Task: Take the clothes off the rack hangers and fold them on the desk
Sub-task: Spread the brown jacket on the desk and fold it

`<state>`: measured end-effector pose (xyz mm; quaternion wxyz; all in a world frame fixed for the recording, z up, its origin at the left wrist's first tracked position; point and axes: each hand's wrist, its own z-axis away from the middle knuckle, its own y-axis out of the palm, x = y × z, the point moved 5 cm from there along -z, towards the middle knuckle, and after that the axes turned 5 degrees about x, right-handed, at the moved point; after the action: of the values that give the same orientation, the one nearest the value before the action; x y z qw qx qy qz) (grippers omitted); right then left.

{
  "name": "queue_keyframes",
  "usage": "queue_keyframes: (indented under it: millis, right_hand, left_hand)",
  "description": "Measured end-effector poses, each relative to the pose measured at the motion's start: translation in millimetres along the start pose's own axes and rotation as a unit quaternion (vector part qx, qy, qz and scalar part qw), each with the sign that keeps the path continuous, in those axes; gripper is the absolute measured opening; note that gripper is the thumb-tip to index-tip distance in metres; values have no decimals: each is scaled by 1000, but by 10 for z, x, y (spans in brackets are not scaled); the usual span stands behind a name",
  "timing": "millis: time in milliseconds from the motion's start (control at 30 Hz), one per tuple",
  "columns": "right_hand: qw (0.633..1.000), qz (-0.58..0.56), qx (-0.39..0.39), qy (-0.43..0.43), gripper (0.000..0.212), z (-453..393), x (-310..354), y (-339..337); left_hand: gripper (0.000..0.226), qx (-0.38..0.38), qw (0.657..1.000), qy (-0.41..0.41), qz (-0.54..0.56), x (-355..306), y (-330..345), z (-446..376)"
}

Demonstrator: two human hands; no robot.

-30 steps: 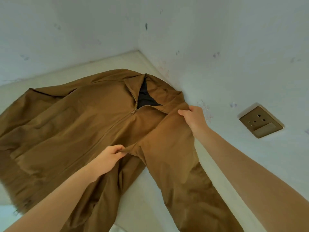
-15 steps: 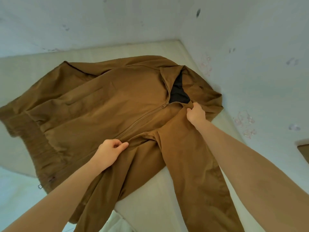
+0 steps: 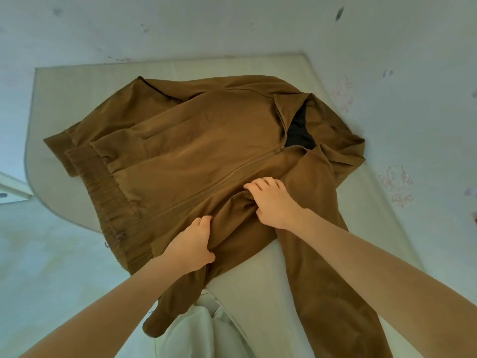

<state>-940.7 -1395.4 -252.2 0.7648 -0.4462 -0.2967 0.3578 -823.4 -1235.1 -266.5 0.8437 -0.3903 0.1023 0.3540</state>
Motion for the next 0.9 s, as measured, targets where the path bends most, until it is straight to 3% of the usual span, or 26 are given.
queue_keyframes:
  millis: [100,200,267,400,467,533,633,767,900]
  right_hand:
    - [998,42,-21,35,52,88,-152,-5]
    - [996,-7,-69,50,26,183,-250,-140]
    - [991,-42,-107,72,12,223,-331,-280]
    - [980,-56,-136,133,21,142,-416,-492]
    - [972,-71,-153,165,27,32,-455,-568]
    - [965,-94,-156,186,30,-123,-485,-588]
    - [973,-108,-108,174,25,-403,-448,-472]
    - [979,-113,-37,164,21,-633,-419,-231]
    - [983,-105,-58,137,23,-674,-424,-156]
  left_hand:
    - [42,13,1000,-23,-11,139,-14,98]
    - [9,48,999,-8,-4,249,-96,237]
    - [11,82,996,15,13,314,-152,301]
    - [21,127,979,18,157,458,-377,432]
    - [30,86,976,-5,199,582,-545,441]
    - [37,-2,978,-15,207,724,-695,376]
    - [53,-66,980,-43,181,874,-700,228]
    - [46,-104,988,-112,35,1047,-571,86]
    - [27,-168,969,-136,-115,925,-617,56]
